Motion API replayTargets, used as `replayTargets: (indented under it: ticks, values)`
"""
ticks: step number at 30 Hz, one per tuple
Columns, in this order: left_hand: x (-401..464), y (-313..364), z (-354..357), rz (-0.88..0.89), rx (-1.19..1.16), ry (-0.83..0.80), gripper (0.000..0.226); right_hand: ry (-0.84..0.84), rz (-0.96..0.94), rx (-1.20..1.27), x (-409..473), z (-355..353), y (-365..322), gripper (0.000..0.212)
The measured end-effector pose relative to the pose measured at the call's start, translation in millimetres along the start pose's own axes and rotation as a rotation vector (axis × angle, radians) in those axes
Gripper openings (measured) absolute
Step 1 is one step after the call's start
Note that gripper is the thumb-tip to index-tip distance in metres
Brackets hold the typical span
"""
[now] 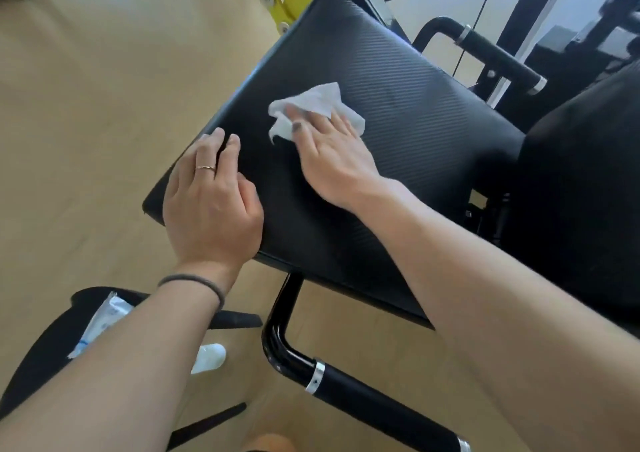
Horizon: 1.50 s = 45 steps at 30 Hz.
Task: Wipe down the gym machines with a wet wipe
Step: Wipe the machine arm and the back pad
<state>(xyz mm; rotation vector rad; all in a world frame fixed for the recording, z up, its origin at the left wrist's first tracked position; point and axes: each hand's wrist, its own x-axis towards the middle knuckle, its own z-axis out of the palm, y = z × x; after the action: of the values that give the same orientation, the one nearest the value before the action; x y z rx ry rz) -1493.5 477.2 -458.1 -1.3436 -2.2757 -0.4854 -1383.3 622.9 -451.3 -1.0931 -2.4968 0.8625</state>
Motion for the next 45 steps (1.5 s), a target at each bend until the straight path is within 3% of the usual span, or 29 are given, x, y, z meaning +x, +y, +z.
replayTargets:
  ticks: [4, 9, 14, 21, 27, 35, 42, 45]
  values:
    - [-1, 3, 2, -0.042, -0.005, 0.042, 0.048, -0.049, -0.229, -0.050, -79, 7, 17, 0.051]
    - [-4, 5, 3, -0.070, -0.018, 0.084, 0.049, 0.022, -0.035, -0.070, -41, -10, 29, 0.051]
    - [-8, 4, 2, -0.139, -0.044, 0.151, 0.044, -0.096, -0.418, -0.046, -99, 22, -11, 0.044]
    - [-28, -15, 1, -0.013, -0.054, 0.061, 0.051, -0.037, -0.669, -0.442, -169, 18, 61, 0.048]
    - [-40, -16, -10, -0.041, -0.086, -0.025, 0.053, 0.014, -0.670, -0.665, -180, 13, 85, 0.051]
    - [-41, -33, -13, -0.061, -0.139, -0.064, 0.052, 0.070, -0.743, -0.638, -119, 43, 0, 0.055]
    - [-40, -43, -17, 0.014, -0.140, -0.137, 0.053, 0.043, -0.778, -0.720, -159, 21, 56, 0.051]
    - [-37, -52, -23, 0.036, -0.182, -0.205, 0.052, 0.061, -0.816, -0.763, -147, 21, 39, 0.049]
